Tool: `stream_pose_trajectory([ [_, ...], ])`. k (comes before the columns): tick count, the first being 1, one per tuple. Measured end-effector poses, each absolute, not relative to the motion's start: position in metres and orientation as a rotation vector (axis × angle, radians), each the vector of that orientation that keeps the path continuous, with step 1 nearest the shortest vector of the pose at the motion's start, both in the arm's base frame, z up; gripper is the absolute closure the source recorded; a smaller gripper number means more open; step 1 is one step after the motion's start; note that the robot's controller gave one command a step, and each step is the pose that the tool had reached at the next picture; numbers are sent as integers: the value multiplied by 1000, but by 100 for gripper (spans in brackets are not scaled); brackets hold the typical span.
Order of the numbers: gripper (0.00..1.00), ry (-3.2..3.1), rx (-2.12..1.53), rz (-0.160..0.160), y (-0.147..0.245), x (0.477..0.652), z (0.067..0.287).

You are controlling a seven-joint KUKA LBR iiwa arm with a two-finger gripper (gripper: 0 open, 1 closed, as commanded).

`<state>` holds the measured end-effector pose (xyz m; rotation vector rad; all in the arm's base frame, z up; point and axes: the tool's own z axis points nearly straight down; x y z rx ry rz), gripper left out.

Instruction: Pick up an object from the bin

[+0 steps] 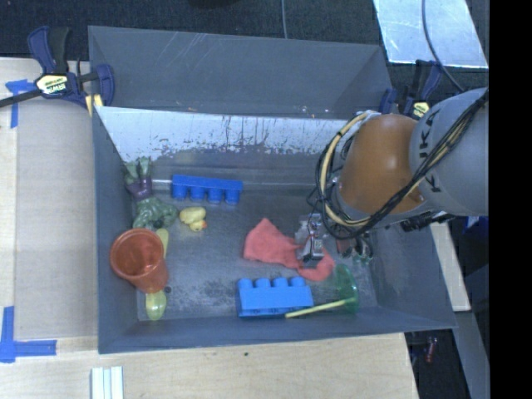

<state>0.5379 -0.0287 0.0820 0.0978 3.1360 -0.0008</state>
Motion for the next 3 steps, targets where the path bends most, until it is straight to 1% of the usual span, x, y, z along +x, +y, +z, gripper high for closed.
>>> stream_pose_trajectory([
  [1,100,3147,-15,-2,-22,544,103],
  [2,100,3134,-59,-2,-38,589,103],
  [3,100,3141,-55,-1,-21,598,151],
])
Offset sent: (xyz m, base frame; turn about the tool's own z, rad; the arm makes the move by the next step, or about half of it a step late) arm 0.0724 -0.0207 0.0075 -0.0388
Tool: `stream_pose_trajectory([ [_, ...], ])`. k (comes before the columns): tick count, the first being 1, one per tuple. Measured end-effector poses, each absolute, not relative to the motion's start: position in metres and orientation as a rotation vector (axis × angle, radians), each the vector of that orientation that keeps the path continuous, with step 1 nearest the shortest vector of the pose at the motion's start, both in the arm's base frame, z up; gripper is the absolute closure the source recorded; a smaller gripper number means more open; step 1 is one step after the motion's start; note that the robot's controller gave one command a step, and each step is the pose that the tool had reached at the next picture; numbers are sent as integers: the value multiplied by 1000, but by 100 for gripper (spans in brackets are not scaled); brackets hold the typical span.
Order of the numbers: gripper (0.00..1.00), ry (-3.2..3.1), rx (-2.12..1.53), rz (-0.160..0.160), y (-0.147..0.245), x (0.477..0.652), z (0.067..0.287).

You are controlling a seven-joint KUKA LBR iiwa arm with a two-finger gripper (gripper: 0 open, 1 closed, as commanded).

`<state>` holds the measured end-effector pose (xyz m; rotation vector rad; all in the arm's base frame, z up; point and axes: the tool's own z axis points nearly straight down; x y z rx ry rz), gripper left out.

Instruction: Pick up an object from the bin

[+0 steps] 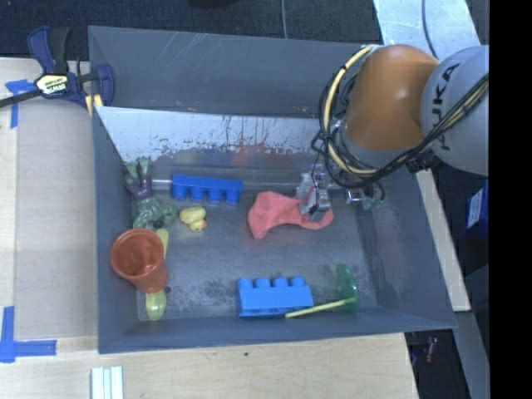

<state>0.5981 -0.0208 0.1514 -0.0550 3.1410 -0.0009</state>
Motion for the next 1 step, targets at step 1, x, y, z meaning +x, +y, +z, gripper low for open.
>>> stream_pose_trajectory([
  [1,100,3136,-119,-2,-28,604,244],
])
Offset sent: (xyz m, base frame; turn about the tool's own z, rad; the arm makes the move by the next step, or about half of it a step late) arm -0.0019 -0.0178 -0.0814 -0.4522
